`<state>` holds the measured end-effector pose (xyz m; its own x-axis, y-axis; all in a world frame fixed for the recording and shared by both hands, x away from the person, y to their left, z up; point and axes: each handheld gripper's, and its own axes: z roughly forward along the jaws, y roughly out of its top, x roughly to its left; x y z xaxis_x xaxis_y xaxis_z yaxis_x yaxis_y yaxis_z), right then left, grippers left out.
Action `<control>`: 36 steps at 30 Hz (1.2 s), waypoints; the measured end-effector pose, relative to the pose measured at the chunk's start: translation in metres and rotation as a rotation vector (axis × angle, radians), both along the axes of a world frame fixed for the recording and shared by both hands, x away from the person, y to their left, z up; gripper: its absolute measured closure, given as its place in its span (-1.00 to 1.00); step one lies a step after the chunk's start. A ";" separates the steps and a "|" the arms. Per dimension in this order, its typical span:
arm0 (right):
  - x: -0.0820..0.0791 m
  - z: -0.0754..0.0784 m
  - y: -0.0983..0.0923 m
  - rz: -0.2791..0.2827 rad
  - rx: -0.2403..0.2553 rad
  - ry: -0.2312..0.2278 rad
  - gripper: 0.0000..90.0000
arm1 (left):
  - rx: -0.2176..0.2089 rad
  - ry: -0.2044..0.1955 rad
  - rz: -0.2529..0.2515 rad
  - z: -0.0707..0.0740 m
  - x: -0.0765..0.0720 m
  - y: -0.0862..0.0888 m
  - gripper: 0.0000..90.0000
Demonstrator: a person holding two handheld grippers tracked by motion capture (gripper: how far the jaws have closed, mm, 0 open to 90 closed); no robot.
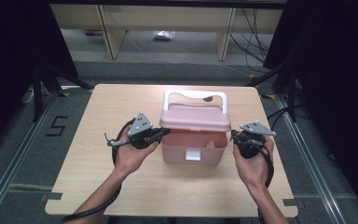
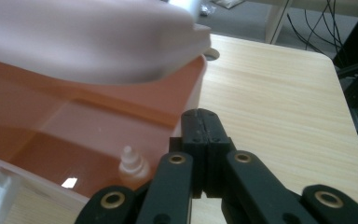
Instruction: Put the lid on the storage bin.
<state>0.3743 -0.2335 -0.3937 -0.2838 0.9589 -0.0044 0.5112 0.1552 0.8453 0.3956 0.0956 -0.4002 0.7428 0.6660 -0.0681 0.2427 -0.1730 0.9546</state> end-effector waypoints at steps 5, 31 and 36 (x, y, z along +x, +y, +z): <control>-0.003 -0.003 -0.011 -0.037 0.011 0.011 1.00 | 0.006 0.001 -0.004 -0.002 -0.001 0.001 1.00; -0.011 -0.014 -0.023 -0.095 0.061 0.045 0.98 | 0.018 0.044 -0.002 -0.016 -0.013 0.012 1.00; -0.011 -0.015 -0.024 -0.093 0.045 0.046 0.99 | 0.023 0.049 -0.002 -0.019 -0.015 0.014 1.00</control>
<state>0.3630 -0.2580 -0.4091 -0.1920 0.9801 0.0505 0.5598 0.0672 0.8259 0.3805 0.1091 -0.4190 0.7403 0.6664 -0.0890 0.2882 -0.1950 0.9375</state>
